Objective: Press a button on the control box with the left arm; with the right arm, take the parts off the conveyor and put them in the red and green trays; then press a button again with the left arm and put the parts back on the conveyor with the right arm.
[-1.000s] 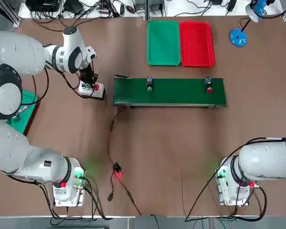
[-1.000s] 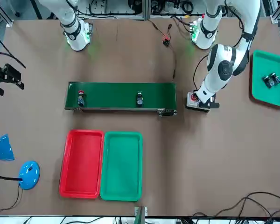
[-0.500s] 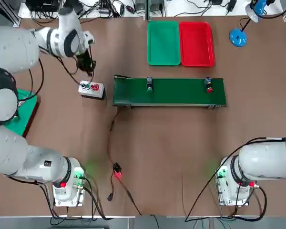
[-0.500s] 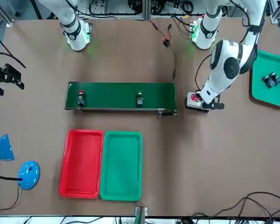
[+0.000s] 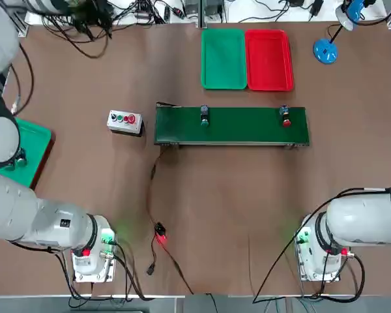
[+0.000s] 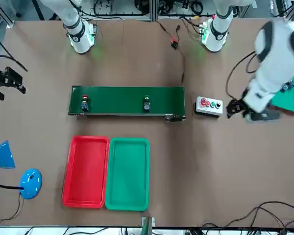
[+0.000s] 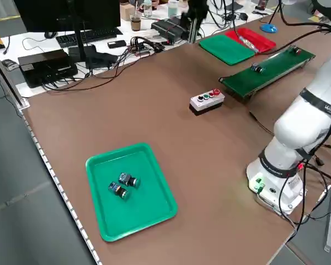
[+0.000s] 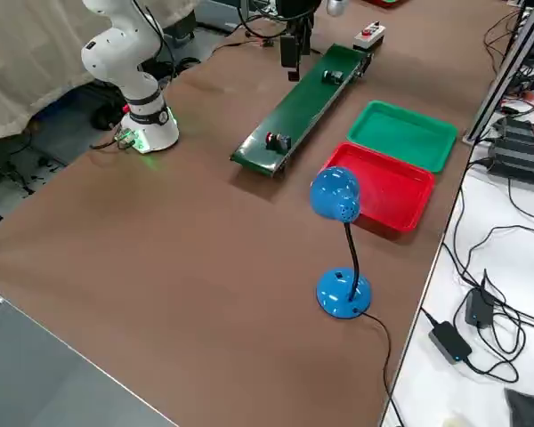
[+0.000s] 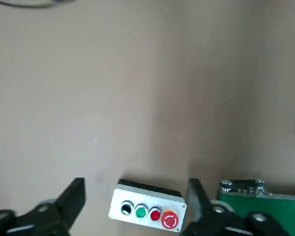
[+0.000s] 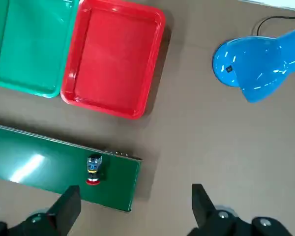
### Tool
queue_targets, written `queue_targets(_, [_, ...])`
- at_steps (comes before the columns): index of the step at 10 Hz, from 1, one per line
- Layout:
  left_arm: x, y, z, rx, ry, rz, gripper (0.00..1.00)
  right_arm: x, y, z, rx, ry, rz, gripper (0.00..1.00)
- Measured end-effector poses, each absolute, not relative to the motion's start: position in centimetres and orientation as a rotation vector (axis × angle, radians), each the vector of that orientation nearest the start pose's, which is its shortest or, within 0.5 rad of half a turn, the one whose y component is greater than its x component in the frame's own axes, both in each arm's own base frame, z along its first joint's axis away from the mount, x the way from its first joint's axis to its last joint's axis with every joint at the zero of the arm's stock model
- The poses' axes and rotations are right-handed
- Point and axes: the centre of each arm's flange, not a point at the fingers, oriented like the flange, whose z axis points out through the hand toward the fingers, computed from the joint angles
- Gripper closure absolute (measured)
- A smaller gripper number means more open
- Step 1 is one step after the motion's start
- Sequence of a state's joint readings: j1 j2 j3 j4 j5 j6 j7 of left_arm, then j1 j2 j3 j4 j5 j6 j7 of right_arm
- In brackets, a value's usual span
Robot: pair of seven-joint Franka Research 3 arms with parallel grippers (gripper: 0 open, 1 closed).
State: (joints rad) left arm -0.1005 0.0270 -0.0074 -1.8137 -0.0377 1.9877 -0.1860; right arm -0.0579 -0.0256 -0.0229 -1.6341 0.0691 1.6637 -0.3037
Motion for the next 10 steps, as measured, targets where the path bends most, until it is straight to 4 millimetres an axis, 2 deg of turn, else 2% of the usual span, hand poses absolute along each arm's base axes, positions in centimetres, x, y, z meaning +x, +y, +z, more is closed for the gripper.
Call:
queue_targets(1, [58.3,-5.3,55.3,-3.184,-0.169,-0.218,0.0,55.4,-2.7,61.5,-3.057,-0.362,-0.088,0.0])
queue_targets(2, [58.1,-4.7,57.4,-3.183,-0.163,-0.19,0.0,55.5,-0.4,60.4,-3.048,-0.376,-0.048,0.0])
queue_targets(4, [57.6,-4.4,61.5,-3.183,-0.124,-0.182,0.0,56.5,7.7,55.6,-3.05,-0.334,0.103,0.0])
queue_targets(5, [57.4,-4.1,63.4,-3.183,-0.125,-0.2,0.0,56.9,10.7,52.8,-3.057,-0.305,0.172,0.0])
queue_targets(6, [57.1,-3.9,64.6,-3.182,-0.126,-0.209,0.0,57.3,12.3,50.4,-3.071,-0.227,0.219,0.0])
queue_targets(8, [56.4,-3.6,64.6,-3.181,-0.055,-0.104,0.0,57.9,13.1,46.3,-3.085,-0.122,0.245,0.0])
queue_targets(10, [55.6,-2.6,63.9,-3.178,0.022,0.017,0.0,57.2,12.0,40.4,-3.091,-0.065,0.198,0.0])
